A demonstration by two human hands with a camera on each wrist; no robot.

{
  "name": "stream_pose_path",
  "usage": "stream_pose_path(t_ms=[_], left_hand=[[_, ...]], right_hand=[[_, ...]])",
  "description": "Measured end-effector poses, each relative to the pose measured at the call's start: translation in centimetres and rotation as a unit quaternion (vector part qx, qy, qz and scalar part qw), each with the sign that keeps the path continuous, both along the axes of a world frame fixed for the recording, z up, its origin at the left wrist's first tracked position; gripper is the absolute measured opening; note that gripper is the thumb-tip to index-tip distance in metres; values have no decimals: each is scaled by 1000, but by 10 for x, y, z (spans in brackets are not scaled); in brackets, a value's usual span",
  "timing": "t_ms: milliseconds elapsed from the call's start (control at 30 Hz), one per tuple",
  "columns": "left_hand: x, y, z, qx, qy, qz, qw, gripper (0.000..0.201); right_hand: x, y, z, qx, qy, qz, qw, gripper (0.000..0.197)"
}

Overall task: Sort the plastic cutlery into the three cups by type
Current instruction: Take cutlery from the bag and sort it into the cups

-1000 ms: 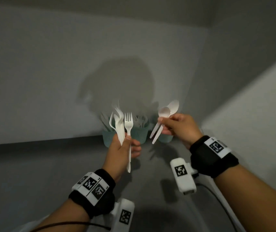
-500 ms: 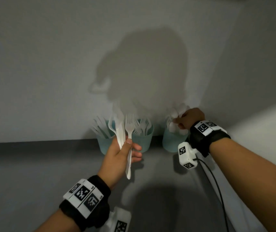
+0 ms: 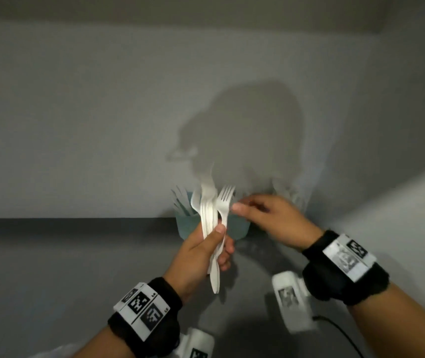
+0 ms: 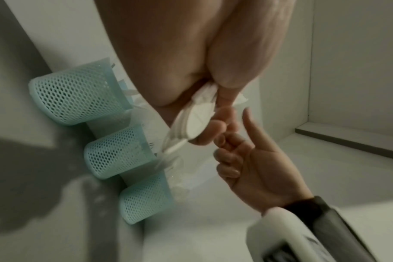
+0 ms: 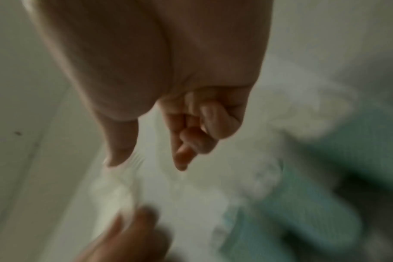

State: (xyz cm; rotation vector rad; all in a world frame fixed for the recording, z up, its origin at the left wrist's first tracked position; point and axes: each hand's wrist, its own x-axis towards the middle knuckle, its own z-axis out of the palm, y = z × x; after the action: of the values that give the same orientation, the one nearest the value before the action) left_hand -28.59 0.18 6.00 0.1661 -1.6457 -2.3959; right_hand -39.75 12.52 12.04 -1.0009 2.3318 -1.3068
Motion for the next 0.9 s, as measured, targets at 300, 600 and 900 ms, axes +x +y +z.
stream_pose_path(t_ms=[300, 600, 900], left_hand=[[53, 1, 4, 20, 9, -112, 994, 11], [69, -1, 5, -108, 4, -81, 991, 32], [70, 0, -1, -35, -14, -49, 998, 33]], right_hand=[[77, 2, -8, -91, -186, 122, 971, 17], [85, -4, -4, -96, -165, 115, 975, 22], [86, -13, -10, -111, -174, 45, 977, 21]])
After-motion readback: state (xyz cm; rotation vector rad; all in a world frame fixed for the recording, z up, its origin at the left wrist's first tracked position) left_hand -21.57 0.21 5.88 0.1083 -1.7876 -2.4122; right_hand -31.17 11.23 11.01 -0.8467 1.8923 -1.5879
